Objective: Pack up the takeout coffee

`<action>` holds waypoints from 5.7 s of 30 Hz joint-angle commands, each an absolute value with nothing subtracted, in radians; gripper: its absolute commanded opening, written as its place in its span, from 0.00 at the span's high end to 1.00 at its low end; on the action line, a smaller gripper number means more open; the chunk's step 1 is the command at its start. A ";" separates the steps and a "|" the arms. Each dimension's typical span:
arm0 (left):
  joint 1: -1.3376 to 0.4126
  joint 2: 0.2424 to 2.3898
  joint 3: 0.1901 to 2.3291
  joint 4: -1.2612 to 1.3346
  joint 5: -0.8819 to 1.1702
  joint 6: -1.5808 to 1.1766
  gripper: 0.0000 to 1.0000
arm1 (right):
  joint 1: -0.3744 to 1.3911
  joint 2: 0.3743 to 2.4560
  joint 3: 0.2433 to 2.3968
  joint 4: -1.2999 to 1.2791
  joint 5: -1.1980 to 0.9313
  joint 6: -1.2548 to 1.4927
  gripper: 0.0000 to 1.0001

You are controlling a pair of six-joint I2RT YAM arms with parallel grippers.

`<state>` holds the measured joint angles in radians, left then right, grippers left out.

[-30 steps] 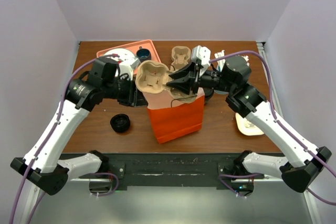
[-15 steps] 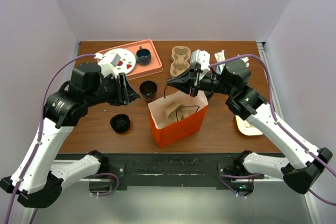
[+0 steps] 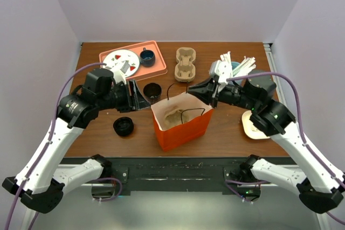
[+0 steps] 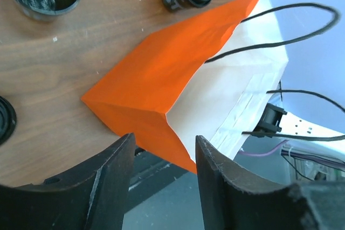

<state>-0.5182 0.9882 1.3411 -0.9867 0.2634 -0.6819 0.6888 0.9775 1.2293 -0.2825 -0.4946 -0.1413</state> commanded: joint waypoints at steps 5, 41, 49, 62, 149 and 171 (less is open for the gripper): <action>-0.690 1.008 1.253 -0.870 0.226 -0.839 0.45 | 0.690 0.916 1.170 -0.502 -0.410 -0.221 0.82; -0.810 0.884 1.071 -0.600 0.184 -0.606 1.00 | 1.224 1.095 1.335 -0.795 0.057 -0.391 0.75; -0.810 0.877 1.066 -0.594 0.221 -0.565 1.00 | 1.224 1.131 1.290 -0.807 0.147 -0.500 0.74; -0.810 0.821 1.023 -0.575 0.224 -0.611 1.00 | 1.224 1.137 1.206 -0.782 0.241 -0.557 0.60; -0.810 0.769 0.983 -0.483 0.189 -0.509 1.00 | 1.210 1.109 1.144 -0.743 0.313 -0.546 0.50; -0.811 0.738 0.969 -0.428 0.187 -0.525 1.00 | 1.210 1.072 1.101 -0.700 0.294 -0.571 0.51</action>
